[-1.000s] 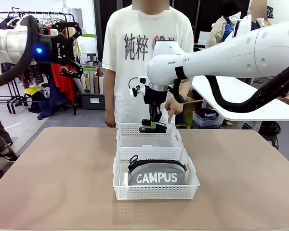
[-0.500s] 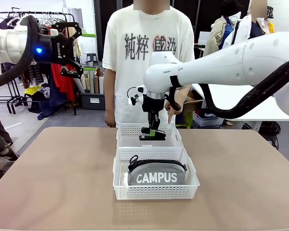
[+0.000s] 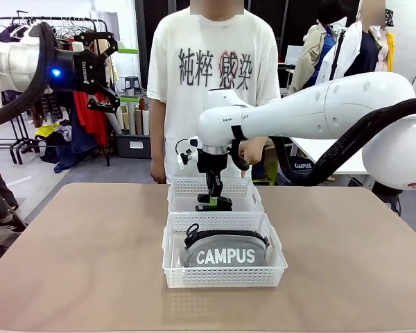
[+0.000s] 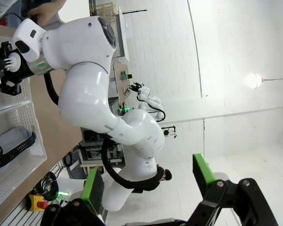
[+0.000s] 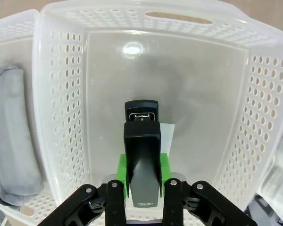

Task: Distribute items into two baskets.
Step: Place the picked Stapler into the Organizing basket as instructed by the person.

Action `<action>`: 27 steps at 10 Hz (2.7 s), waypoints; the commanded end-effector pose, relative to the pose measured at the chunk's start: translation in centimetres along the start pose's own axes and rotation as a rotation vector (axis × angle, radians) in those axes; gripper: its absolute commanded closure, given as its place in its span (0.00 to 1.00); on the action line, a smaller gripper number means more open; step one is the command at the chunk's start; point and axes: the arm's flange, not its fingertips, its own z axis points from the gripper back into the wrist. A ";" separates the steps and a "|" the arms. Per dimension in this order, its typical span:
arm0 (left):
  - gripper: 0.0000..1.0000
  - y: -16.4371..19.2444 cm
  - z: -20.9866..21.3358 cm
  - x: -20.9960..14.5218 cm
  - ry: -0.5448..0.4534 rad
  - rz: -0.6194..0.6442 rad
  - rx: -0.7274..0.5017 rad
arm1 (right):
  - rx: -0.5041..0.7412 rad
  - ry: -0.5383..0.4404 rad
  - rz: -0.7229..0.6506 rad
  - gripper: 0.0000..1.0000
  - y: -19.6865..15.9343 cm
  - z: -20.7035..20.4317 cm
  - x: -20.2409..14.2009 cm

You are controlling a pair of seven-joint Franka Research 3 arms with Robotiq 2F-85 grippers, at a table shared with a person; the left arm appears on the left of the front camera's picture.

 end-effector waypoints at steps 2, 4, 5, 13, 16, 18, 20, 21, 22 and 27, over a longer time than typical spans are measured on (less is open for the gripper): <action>0.00 -0.1 0.0 -0.1 -0.005 0.003 -0.004 | -0.029 0.044 0.004 1.00 -1.4 0.3 0.6; 0.00 -0.1 0.0 -0.1 -0.005 0.003 -0.004 | -0.034 0.051 0.002 0.67 -1.5 0.2 0.7; 0.00 -0.1 0.0 -0.1 -0.005 0.003 -0.004 | -0.037 0.050 -0.002 0.48 -1.5 0.2 0.7; 0.00 -0.1 0.0 -0.1 -0.005 0.003 -0.004 | -0.045 -0.006 -0.039 0.00 -1.2 2.0 0.3; 0.00 -0.1 0.0 -0.1 -0.005 0.003 -0.004 | -0.053 -0.049 -0.053 0.00 -1.3 2.7 0.1; 0.00 -0.1 0.0 -0.1 -0.005 0.003 -0.004 | -0.048 -0.007 -0.019 0.00 -1.2 1.6 -0.1; 0.00 -0.1 0.0 -0.1 -0.005 0.003 -0.004 | -0.048 -0.007 -0.019 0.00 -1.2 1.6 -0.1; 0.00 -0.1 0.0 -0.1 -0.005 0.003 -0.004 | -0.045 -0.011 -0.021 0.00 -1.3 1.4 -0.1; 0.00 -0.1 0.0 -0.1 -0.005 0.003 -0.004 | -0.033 -0.069 -0.120 0.00 -0.9 2.2 -0.6; 0.00 -0.1 0.0 -0.1 -0.005 0.003 -0.004 | 0.148 -0.312 -0.290 0.00 3.3 11.7 -6.3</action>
